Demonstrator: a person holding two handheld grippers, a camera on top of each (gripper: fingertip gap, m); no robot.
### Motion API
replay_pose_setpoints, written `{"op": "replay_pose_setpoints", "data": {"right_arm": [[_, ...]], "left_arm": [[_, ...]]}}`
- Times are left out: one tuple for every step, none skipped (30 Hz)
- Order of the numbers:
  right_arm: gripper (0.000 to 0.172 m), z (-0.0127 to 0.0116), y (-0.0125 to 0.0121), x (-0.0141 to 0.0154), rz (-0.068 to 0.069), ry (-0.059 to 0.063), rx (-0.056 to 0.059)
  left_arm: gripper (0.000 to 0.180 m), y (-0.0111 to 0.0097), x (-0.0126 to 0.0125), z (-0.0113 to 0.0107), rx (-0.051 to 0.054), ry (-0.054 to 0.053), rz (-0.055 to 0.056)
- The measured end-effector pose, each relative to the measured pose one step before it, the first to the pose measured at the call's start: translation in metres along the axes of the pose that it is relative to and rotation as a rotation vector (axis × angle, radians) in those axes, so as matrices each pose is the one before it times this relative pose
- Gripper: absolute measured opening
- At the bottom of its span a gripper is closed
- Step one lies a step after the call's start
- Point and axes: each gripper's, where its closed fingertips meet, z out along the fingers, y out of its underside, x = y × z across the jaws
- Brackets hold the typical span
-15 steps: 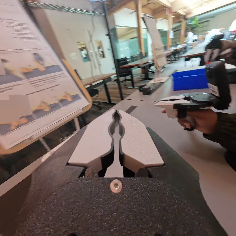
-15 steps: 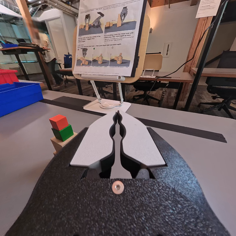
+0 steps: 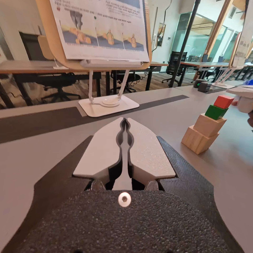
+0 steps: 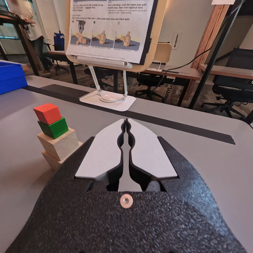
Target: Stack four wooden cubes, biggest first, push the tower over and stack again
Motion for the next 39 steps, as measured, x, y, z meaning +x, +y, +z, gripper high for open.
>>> {"op": "replay_pose_setpoints", "data": {"right_arm": [[0.0,0.00157,0.00346,0.00017,-0.0088,0.0087,-0.0126],[0.0,0.00141,0.00251,-0.00053,-0.0097,0.0045,-0.0068],[0.0,0.0014,0.00208,-0.00102,-0.0098,0.0015,-0.0045],[0.0,0.00153,0.0028,-0.00122,-0.0105,0.0013,-0.0075],[0.0,0.00169,0.00345,-0.00119,-0.011,0.0019,-0.0108],[0.0,0.00161,0.00336,-0.00169,-0.0107,-0.0006,-0.0113],[0.0,0.00142,0.00292,-0.00161,-0.0102,0.0007,-0.0097],[0.0,0.00074,0.00221,-0.00135,-0.0109,0.0028,-0.0069],[0.0,0.00049,0.00214,-0.00199,-0.0081,-0.0018,-0.0077],[0.0,0.00018,0.00173,-0.00266,-0.005,-0.0058,-0.0065],[0.0,-0.00016,0.00075,-0.00251,-0.0045,-0.0035,-0.0025],[0.0,-0.00013,-0.00018,-0.00265,-0.0061,-0.0034,-0.0003],[0.0,-0.00007,-0.00061,-0.00268,-0.0082,-0.0033,-0.0006],[0.0,0.00008,-0.0003,-0.00251,-0.0089,-0.0006,-0.0023],[0.0,-0.00015,-0.00022,-0.00248,-0.0063,0.0006,-0.0019],[0.0,-0.00026,-0.00031,-0.00236,-0.0024,0.001,-0.0023],[0.0,-0.00023,-0.00016,-0.0019,-0.0014,0.0054,-0.0037],[0.0,-0.00001,0.00035,-0.0011,-0.0002,0.0113,-0.0074],[0.0,0.00027,0.00064,-0.00158,0.005,0.0082,-0.0089],[0.0,0.00062,0.00053,-0.00235,0.0096,0.0045,-0.0067],[0.0,0.00091,0.00083,-0.00227,0.0077,0.0066,-0.0092],[0.0,0.00109,0.00095,-0.00231,0.0002,0.0091,-0.012],[0.0,0.00093,0.00047,-0.00193,-0.004,0.0128,-0.0085],[0.0,0.00054,0.0003,-0.00171,-0.0044,0.0136,-0.0065],[0.0,0.00054,0.00084,-0.00152,-0.003,0.0135,-0.01],[0.0,0.00085,0.00183,-0.00142,-0.003,0.0116,-0.0144],[0.0,0.00148,0.00291,-0.00175,-0.0019,0.0078,-0.0197],[0.0,0.00169,0.00315,-0.00251,-0.0021,0.0024,-0.0192],[0.0,0.002,0.00316,-0.00386,-0.0065,-0.0051,-0.0192],[0.0,0.00191,0.00205,-0.00575,-0.0119,-0.0114,-0.0144],[0.0,0.00171,-0.00097,-0.00862,-0.0186,-0.0199,0.0006],[0.0,0.00179,-0.00292,-0.00991,-0.0304,-0.0151,0.004],[0.0,0.00218,-0.00482,-0.01072,-0.0433,-0.0114,0.0059],[0.0,0.00228,-0.00737,-0.00956,-0.0414,-0.0002,0.0144],[0.0,0.00271,-0.0087,-0.0112,-0.03,-0.016,0.0178],[0.0,0.00381,-0.00857,-0.01293,-0.0182,-0.0294,0.015],[0.0,0.00446,-0.0076,-0.01318,-0.0203,-0.0303,0.0105],[0.0,0.00451,-0.00729,-0.01405,-0.0302,-0.0345,0.0126],[0.0,0.00373,-0.00805,-0.01475,-0.038,-0.0392,0.024]], "left_arm": [[0.0,0.00236,-0.00148,-0.00003,-0.0034,0.013,-0.0312],[0.0,0.00015,-0.00129,-0.00055,0.0047,0.008,-0.0144],[0.0,-0.00008,-0.00062,-0.00061,0.0039,0.0064,-0.004],[0.0,0.00052,0.00002,-0.00046,-0.0007,0.0069,0.0035],[0.0,0.00047,-0.0001,-0.00056,-0.0018,0.0034,0.0105],[0.0,0.0004,-0.00054,-0.00071,-0.0023,-0.0027,0.0147],[0.0,-0.00008,-0.00063,-0.00069,-0.0018,-0.0041,0.0141],[0.0,-0.00047,-0.00085,-0.00064,0.0004,-0.0072,0.0091],[0.0,-0.00093,-0.00123,-0.00078,0.0031,-0.0113,0.0045],[0.0,-0.00092,-0.0008,-0.00061,0.003,-0.0096,0.0033],[0.0,-0.00078,-0.00035,-0.00063,0.002,-0.0073,0.0053],[0.0,-0.00054,0.0003,-0.00044,0.001,-0.0042,0.0062],[0.0,-0.00043,0.00055,-0.0004,0.0008,-0.0028,0.0063],[0.0,-0.00063,0.0009,-0.00032,0.0008,-0.0011,0.0071],[0.0,-0.00079,0.00092,-0.00039,0.0013,-0.0017,0.0096],[0.0,-0.00102,0.0006,-0.0005,0.0022,-0.0036,0.0116],[0.0,-0.00117,0.00015,-0.00052,0.004,-0.0063,0.0122],[0.0,-0.00099,-0.00042,-0.00052,0.0047,-0.0095,0.0129],[0.0,-0.00054,-0.0008,-0.00056,0.0025,-0.0114,0.0152],[0.0,-0.00022,-0.0013,-0.00041,-0.0004,-0.0156,0.0198],[0.0,-0.00015,-0.00154,-0.0005,-0.0033,-0.0202,0.0271],[0.0,0.00001,-0.00151,-0.00036,-0.0081,-0.0259,0.0394],[0.0,0.00011,-0.00008,-0.00031,-0.0112,-0.0205,0.0505],[0.0,-0.00007,0.00272,-0.0004,-0.0097,-0.0045,0.0439],[0.0,-0.00057,0.00429,-0.00028,-0.0072,0.0076,0.0207],[0.0,-0.00067,0.00403,-0.00021,-0.0057,0.0109,-0.0012],[0.0,-0.00051,0.00362,-0.00018,-0.0042,0.0128,-0.0072],[0.0,-0.0006,0.00173,-0.00014,-0.0007,0.0054,-0.0023],[0.0,-0.00079,-0.00007,-0.00008,0.0027,-0.0026,0.0056],[0.0,-0.00089,-0.00108,-0.00025,0.0039,-0.0043,0.0073],[0.0,-0.00091,-0.00169,-0.00017,0.0046,-0.0052,0.0035],[0.0,-0.00119,-0.00185,-0.00036,0.0063,-0.0052,-0.0022],[0.0,-0.00138,-0.00175,-0.00045,0.0069,-0.0035,-0.0062],[0.0,-0.00114,-0.00178,-0.00033,0.0061,-0.0049,-0.0057],[0.0,-0.00064,-0.00174,-0.00032,0.0036,-0.0068,-0.0025],[0.0,-0.00009,-0.00171,-0.00038,0.0011,-0.0078,0.0],[0.0,-0.00035,-0.0018,-0.00047,0.0021,-0.0091,0.0008],[0.0,-0.00055,-0.00164,-0.00059,0.0039,-0.0072,0.0001],[0.0,-0.00015,-0.00102,-0.00053,0.0015,-0.0038,-0.0017]]}}
